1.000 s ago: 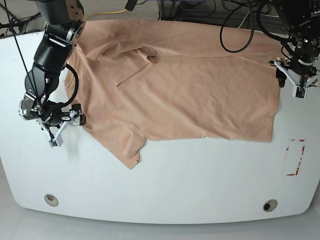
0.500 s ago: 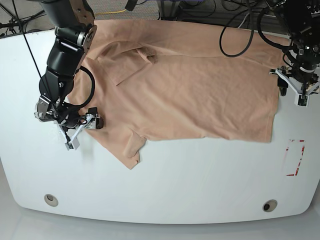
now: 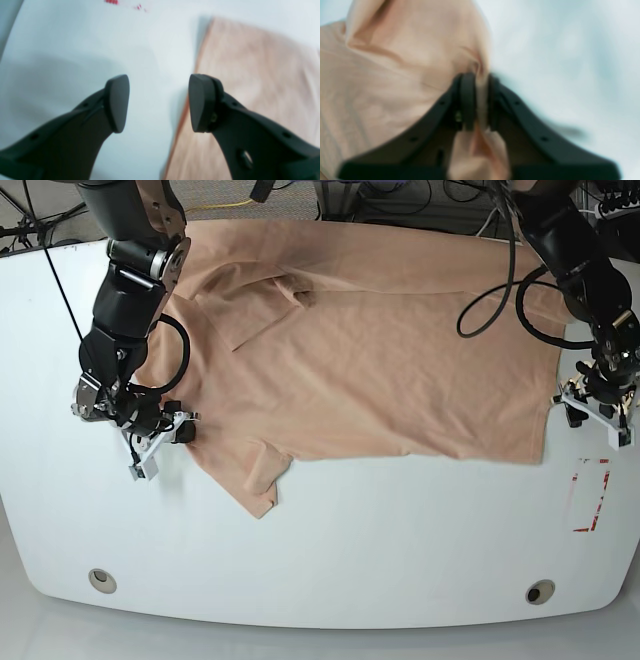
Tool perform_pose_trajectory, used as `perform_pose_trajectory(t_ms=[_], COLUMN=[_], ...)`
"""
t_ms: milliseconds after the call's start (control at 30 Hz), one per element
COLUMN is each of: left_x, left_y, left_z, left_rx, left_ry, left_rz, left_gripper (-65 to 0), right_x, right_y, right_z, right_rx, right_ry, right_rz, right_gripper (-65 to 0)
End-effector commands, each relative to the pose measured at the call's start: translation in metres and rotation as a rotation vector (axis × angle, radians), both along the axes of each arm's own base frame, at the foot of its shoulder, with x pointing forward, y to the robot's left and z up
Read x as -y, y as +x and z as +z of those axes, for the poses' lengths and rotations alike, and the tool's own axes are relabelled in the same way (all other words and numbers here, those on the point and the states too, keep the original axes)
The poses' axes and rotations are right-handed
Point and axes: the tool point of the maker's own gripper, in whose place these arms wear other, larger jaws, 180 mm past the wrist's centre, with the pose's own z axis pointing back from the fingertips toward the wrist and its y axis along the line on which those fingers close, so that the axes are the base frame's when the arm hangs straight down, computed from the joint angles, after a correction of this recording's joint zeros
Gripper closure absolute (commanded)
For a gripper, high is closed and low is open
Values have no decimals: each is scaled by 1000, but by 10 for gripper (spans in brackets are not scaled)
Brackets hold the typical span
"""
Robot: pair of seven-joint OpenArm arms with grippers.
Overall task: Fold the T-shirt properly
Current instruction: 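Move both grippers to the shirt's opposite edge and pinch it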
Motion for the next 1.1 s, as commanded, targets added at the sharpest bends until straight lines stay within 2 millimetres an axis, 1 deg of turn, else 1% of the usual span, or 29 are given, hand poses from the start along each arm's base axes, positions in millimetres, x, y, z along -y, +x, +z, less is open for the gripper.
perform_pose_trajectory(t_ms=[0, 100, 167, 233, 333, 367, 467, 600, 733, 833, 867, 900, 933, 1000, 1033, 1067], left_x=[-6, 1, 6, 14, 28, 32, 35, 40, 43, 46, 46, 47, 47, 51, 54, 57], left_y=[24, 41, 49, 54, 66, 69, 69, 77, 80, 85, 86, 87, 87, 91, 93, 94], left_z=[14, 7, 3, -6, -12, -17, -29, -38, -46, -48, -48, -49, -50, -49, -48, -48], left_rx=[42, 34, 49, 48, 51, 42, 17, 18, 12, 30, 33, 37, 36, 41, 42, 42], left_ry=[-6, -42, -58, -69, -78, -88, -120, -162, -192, -208, -209, -213, -216, -216, -206, -199], left_rz=[-11, -31, -41, -64, -103, -113, -109, -101, -95, -92, -92, -93, -92, -103, -119, -130], left_gripper=[-368, -419, -439, -453, -451, -451, -453, -453, -447, -439, -426, -392, -339, -201, -96, -38], right_x=[7, 7, 7, 7, 6, 6, 6, 6, 6, 7, 7, 6, 5, 6, 6, 7], right_y=[9, 8, 8, 8, 8, 8, 7, 7, 7, 7, 7, 8, 8, 8, 8, 9], right_z=[11, 10, 10, 10, 10, 10, 9, 9, 10, 10, 10, 11, 11, 11, 11, 12], right_rx=[28, 25, 25, 25, 25, 25, 23, 23, 25, 25, 26, 27, 29, 29, 29, 30], right_ry=[-18, -18, -18, -18, -16, -16, -16, -16, -17, -18, -19, -18, -18, -19, -19, -21], right_rz=[-1, -1, -1, -1, 0, 0, 0, 0, 0, -1, -1, 0, 1, 0, 0, -1], right_gripper=[0, -2, -8, -8, -8, -8, -8, -8, -5, -2, -2, 0, 0, 0, 0, 0])
